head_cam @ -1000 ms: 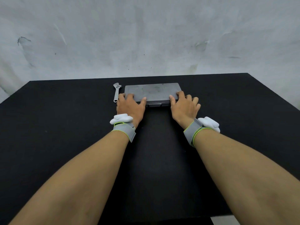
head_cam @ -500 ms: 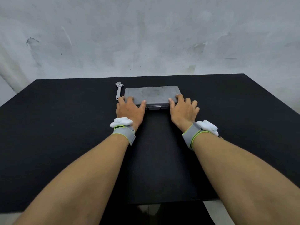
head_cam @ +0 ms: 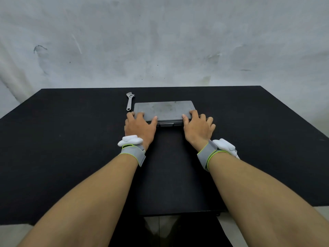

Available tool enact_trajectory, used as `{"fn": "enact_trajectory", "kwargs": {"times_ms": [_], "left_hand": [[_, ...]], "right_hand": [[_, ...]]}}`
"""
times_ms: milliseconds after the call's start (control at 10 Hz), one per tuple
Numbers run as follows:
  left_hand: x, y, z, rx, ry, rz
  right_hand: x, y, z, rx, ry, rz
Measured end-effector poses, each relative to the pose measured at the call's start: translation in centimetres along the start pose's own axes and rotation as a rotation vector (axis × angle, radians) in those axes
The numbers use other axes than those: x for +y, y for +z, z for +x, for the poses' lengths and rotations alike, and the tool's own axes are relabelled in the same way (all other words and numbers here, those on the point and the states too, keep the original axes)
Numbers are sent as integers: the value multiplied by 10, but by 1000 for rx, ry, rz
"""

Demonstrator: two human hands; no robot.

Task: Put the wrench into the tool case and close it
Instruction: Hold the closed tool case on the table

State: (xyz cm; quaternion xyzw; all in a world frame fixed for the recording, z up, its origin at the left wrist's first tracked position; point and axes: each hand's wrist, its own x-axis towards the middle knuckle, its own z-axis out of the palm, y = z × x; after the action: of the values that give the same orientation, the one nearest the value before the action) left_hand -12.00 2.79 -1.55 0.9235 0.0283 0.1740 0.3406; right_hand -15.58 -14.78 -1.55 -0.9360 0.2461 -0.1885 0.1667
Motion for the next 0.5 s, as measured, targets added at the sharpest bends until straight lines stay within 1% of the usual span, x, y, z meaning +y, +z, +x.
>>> {"fn": "enact_trajectory", "kwargs": {"times_ms": [500], "left_hand": [[-4, -15, -22, 4, 3, 12]], "right_hand": [[3, -9, -23, 6, -5, 0]]}}
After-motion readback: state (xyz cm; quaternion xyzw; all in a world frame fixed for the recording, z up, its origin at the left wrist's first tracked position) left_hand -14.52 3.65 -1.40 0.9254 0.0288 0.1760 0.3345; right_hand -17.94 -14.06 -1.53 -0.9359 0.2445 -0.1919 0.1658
